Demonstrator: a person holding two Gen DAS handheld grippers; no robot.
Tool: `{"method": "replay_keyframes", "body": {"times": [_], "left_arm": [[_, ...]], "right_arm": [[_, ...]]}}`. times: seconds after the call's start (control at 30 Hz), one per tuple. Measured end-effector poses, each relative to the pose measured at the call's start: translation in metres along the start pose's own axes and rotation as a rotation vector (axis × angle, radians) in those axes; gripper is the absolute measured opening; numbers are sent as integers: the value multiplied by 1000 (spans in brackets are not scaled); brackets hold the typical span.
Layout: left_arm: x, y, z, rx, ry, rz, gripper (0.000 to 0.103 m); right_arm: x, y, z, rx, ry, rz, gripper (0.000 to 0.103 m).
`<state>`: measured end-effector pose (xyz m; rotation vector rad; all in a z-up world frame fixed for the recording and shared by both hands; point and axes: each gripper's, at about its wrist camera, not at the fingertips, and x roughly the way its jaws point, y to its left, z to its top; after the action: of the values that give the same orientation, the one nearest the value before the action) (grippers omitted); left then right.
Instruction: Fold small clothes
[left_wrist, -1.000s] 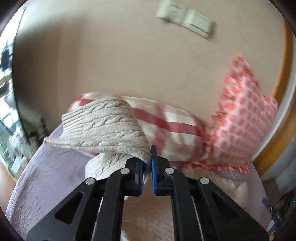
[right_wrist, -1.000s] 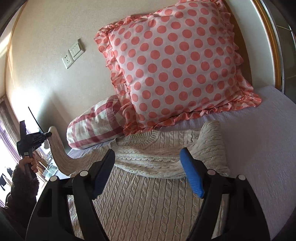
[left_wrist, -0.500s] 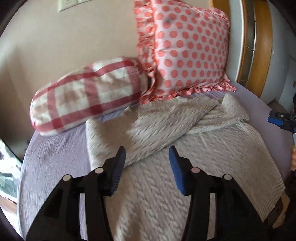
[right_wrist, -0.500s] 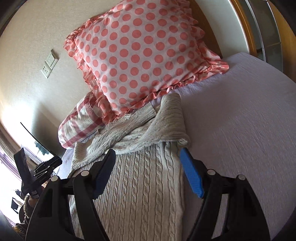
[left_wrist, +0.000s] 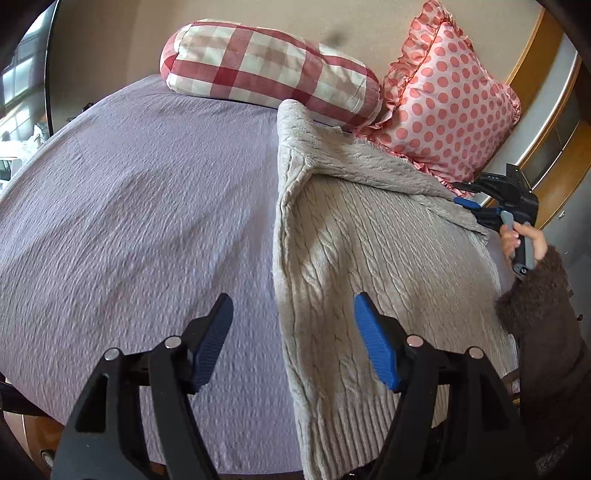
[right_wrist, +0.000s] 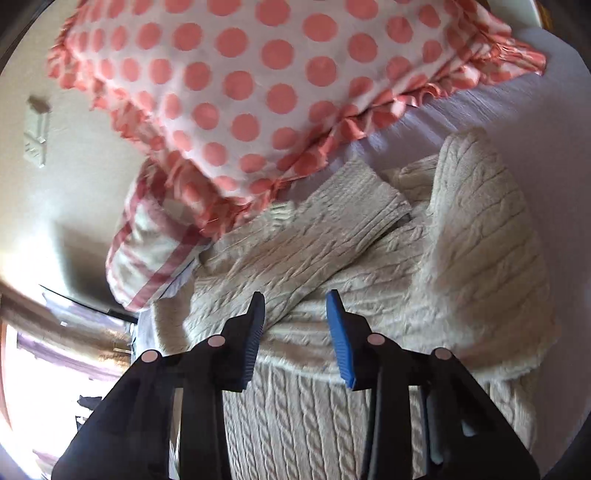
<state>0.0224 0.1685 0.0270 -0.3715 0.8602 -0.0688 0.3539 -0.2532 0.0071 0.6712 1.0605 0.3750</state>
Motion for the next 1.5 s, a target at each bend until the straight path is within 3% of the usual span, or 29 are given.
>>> {"method": "replay_keyframes", "body": {"times": [0.1, 0.17, 0.2, 0.4, 0.47, 0.57, 0.63, 0.7, 0.73, 0.8, 0.97, 1.07, 1.23, 1.27, 1.33, 1.37, 1.43, 1.47, 1.5], "left_arm": [[-3, -2, -2, 5, -6, -13, 72], [0, -3, -1, 16, -3, -17, 73], [2, -4, 0, 23, -2, -13, 73], [15, -1, -1, 22, 10, -32, 73], [18, 2, -2, 11, 18, -41, 73], [18, 0, -3, 22, 13, -46, 74], [18, -2, -4, 26, 19, -60, 74], [15, -6, -8, 45, 23, -69, 74], [13, -7, -11, 56, 24, -76, 75], [12, -9, -17, 67, 36, -92, 76], [6, -12, -27, 74, 51, -119, 77], [2, -18, -35, 89, 57, -119, 77], [-4, -30, -50, 109, 60, -96, 76], [-6, -31, -52, 107, 60, -98, 73], [-8, -32, -57, 101, 54, -89, 61], [-9, -31, -58, 97, 52, -84, 52], [-8, -27, -59, 71, 56, -91, 32], [-6, -22, -59, 44, 71, -107, 12], [-5, -18, -59, 18, 78, -128, 11]], "right_arm": [[15, -15, 7, 100, -40, -54, 38], [21, -22, 10, 122, -70, -54, 24], [22, -21, 12, 110, -82, -54, 11], [-41, 0, -4, 26, -239, 72, 8], [-59, -1, -24, 5, -267, 53, 8], [-58, -16, -42, -18, -216, -61, 9], [-57, -28, -50, 38, -145, -69, 15], [-72, -34, -61, 47, -149, -19, 21], [-87, -36, -69, 18, -175, -11, 40], [-112, -39, -90, -49, -218, -16, 63], [-152, -69, -142, -149, -158, -72, 61], [-163, -95, -174, -142, -109, -100, 53], [-171, -114, -215, -149, -62, -39, 38], [-172, -115, -222, -156, -49, -17, 36], [-172, -117, -235, -174, -17, 29, 16], [-172, -118, -241, -188, -13, 40, 12], [-174, -117, -246, -202, -31, 65, 9], [-178, -117, -245, -195, -54, 99, 9], [-182, -116, -243, -186, -79, 140, 8]]}}
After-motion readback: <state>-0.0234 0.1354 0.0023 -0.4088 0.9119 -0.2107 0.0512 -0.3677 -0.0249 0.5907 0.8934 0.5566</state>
